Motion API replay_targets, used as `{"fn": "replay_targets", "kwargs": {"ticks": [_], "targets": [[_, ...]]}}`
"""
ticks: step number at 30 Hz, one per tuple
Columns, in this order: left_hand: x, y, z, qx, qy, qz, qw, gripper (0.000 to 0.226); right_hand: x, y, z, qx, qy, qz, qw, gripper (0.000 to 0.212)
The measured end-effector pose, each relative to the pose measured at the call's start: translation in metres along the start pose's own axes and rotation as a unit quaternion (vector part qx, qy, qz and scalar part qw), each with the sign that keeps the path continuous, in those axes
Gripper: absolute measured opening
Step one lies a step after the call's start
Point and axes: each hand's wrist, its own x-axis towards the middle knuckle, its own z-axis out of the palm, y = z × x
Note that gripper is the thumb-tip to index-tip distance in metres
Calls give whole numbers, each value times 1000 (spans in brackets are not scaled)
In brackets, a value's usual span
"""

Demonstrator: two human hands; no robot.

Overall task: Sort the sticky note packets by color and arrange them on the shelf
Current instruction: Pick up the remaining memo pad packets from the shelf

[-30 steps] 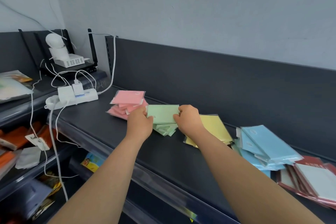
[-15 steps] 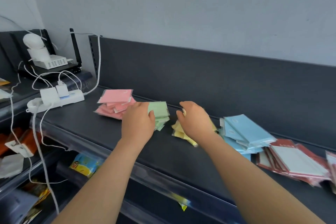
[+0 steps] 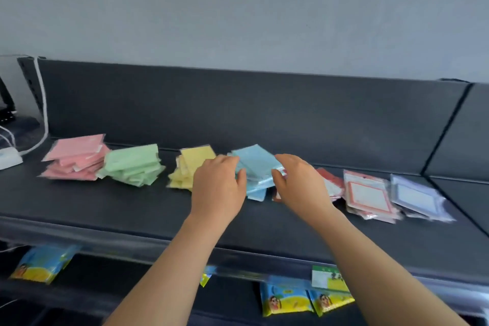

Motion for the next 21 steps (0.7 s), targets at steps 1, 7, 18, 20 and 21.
{"fn": "replay_targets", "kwargs": {"ticks": [1,7,18,20,21], "targets": [[-3,16,8,-9,-2,8,1000,29,-7,14,-9,-7,2,4,1000,32],[-27,123,52,-36,-35,36,998,28,-51,108,-70,-43,-3,41,998,29],[-63,285,134,-65,-96,84,990,23,-124,265,-155,-83,-7,136,987,28],[-62,306,147,-73,-115,89,987,25,-131,286,-166,-84,-6,157,984,29],[-61,315,154,-75,-123,97,985,23,-133,295,-171,-87,-5,170,982,30]]}}
